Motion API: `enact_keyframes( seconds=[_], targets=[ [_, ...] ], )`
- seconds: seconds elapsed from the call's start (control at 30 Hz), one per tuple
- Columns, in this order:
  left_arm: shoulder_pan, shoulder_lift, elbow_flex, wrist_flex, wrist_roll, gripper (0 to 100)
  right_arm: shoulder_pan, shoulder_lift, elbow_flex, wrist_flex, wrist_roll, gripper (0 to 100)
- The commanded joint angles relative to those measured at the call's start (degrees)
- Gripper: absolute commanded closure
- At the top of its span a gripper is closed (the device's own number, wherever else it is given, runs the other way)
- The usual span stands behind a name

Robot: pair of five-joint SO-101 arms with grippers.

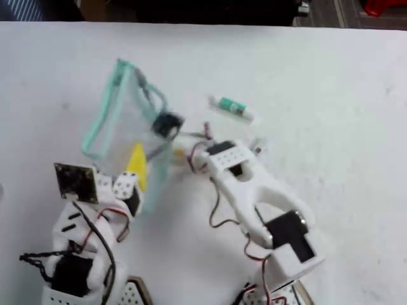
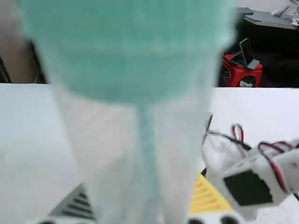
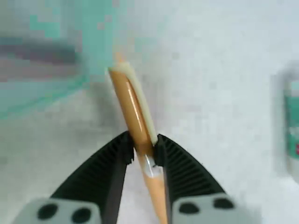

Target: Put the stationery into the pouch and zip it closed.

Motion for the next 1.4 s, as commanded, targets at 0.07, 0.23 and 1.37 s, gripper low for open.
enact_keyframes(
  seconds=[0.07,0.23,1.37],
  targets=[
    [1.98,-0.57,-2.64,-5.89,-1.58,91,5.32,-14.20,4.57,-3.56,-13.10,98.2],
    [4.26,-0.48,0.18,-8.53,-1.85,91,7.25,-29.76,16.18,-10.77,-18.99,98.2],
    [9.89,-0.57,2.64,6.24,-5.19,77,6.11,-58.24,-1.58,9.27,-24.97,98.2]
  ],
)
